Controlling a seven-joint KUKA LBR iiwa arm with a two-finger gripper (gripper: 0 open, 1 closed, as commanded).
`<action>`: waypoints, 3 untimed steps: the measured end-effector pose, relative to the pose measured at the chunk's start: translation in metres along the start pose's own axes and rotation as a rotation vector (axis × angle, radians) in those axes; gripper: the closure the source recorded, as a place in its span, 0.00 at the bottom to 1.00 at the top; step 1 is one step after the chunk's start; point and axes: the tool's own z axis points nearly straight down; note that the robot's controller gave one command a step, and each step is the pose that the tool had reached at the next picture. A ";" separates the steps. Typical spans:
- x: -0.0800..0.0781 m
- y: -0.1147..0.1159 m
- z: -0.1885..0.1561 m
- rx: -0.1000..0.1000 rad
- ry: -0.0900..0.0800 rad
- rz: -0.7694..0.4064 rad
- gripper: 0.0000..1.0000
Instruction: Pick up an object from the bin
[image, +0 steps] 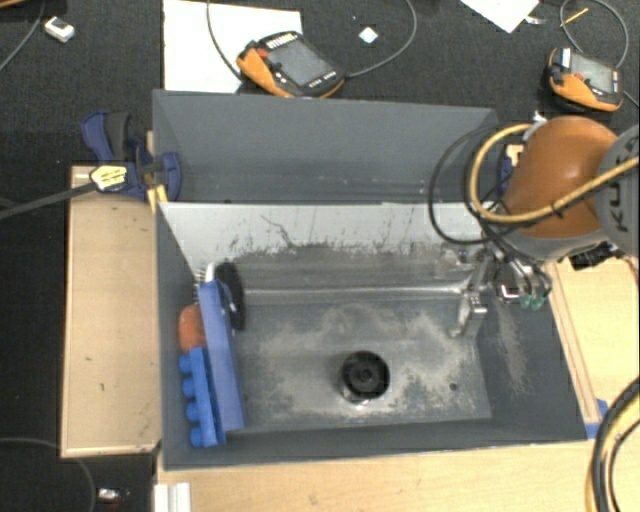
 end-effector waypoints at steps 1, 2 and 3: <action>0.000 0.000 0.000 0.000 0.000 0.000 0.00; 0.022 0.041 0.066 -0.001 0.000 -0.112 0.00; 0.070 0.042 0.057 0.002 -0.006 -0.102 0.00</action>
Offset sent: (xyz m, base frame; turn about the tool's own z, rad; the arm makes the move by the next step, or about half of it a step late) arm -0.0222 0.0405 -0.0659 -0.1133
